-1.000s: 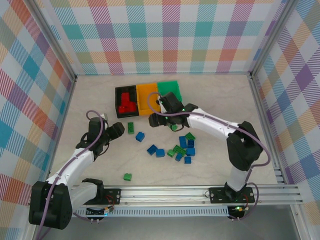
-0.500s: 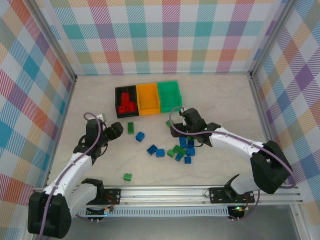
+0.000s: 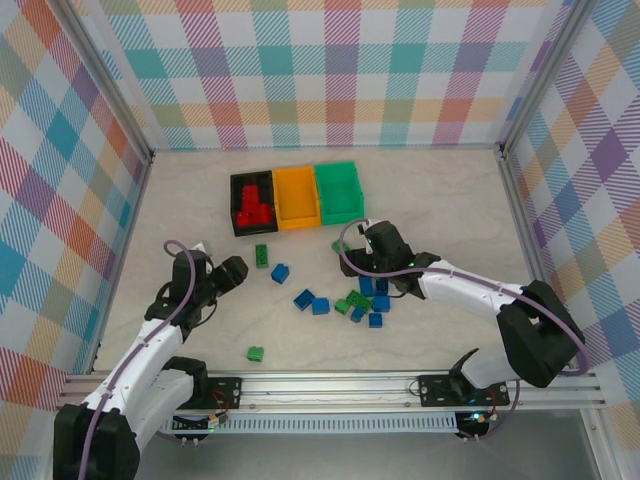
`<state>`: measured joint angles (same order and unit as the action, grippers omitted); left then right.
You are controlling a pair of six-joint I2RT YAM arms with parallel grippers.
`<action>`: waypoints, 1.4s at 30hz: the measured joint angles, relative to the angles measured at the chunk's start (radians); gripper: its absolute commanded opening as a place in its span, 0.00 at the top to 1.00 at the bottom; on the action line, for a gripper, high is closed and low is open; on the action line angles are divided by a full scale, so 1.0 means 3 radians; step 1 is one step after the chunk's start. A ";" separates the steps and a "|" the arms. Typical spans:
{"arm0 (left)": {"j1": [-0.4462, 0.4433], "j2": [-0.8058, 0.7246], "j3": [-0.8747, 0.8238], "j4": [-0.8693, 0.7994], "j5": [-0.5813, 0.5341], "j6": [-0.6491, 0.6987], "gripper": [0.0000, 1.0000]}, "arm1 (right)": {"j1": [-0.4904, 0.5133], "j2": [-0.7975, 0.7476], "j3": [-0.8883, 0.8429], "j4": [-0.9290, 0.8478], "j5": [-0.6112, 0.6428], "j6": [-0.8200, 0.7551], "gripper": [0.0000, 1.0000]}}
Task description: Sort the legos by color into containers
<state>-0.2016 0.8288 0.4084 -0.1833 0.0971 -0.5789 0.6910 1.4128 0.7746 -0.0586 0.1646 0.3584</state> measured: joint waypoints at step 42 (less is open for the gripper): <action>-0.1399 0.2892 0.2628 -0.1874 -0.0987 0.0004 0.32 | -0.0322 0.0095 0.0000 0.0039 -0.0062 0.0187 0.19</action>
<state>-0.6212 1.6962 1.1969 -0.7456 -0.1989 -0.5777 0.5945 1.4414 0.7746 -0.0467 0.1459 0.4145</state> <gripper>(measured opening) 0.681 0.807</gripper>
